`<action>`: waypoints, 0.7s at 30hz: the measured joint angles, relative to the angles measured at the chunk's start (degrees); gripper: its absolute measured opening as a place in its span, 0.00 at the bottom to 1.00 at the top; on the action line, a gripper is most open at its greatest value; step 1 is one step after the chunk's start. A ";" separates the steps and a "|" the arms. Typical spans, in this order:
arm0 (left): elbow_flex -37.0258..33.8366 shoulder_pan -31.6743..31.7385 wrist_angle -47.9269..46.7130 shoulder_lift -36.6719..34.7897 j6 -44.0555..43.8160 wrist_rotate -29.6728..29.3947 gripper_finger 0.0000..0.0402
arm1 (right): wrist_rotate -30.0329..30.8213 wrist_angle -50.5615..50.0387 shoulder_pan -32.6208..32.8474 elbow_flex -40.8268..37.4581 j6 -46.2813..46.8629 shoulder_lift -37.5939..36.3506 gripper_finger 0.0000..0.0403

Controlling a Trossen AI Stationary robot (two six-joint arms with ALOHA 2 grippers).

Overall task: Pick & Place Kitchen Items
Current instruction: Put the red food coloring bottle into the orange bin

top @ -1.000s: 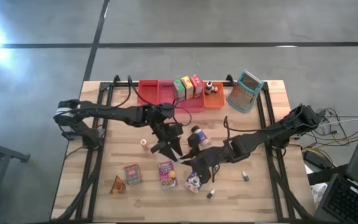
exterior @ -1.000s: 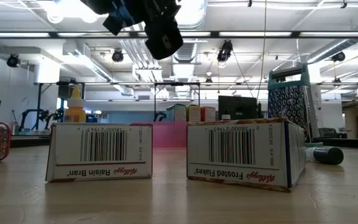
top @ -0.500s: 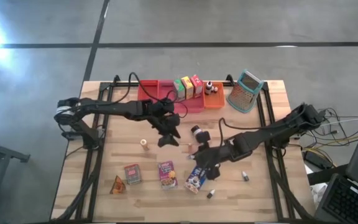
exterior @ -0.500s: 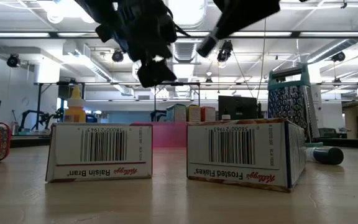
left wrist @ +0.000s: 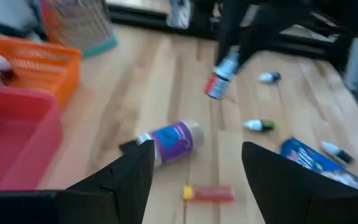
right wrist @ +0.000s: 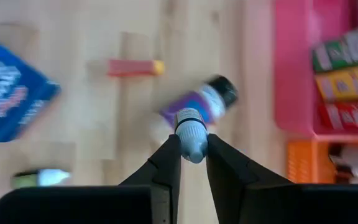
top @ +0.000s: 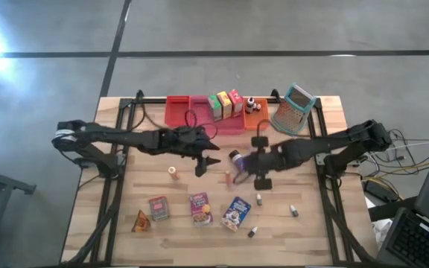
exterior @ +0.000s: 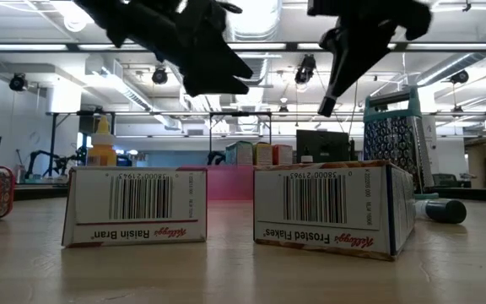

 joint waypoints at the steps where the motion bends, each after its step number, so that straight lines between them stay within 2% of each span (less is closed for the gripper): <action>1: -1.19 -0.64 1.28 -0.76 0.07 -1.58 0.62 | -0.47 -0.25 -1.49 0.00 -0.25 -0.66 0.15; 7: -6.91 -2.62 8.54 -5.34 1.28 -7.33 0.62 | -5.53 -2.01 -11.97 0.00 -3.98 -3.23 0.16; 12: -11.14 -2.79 12.11 -10.30 1.10 -13.13 0.62 | -6.38 -3.37 -21.31 0.02 -8.49 -3.52 0.15; 17: -15.43 -2.78 16.65 -14.07 3.88 -14.35 0.62 | -10.41 -3.62 -31.09 0.02 -12.27 -3.50 0.17; 21: -17.05 -2.77 16.89 -16.23 5.77 -15.86 0.62 | -10.65 -3.45 -36.92 0.02 -14.04 -3.50 0.16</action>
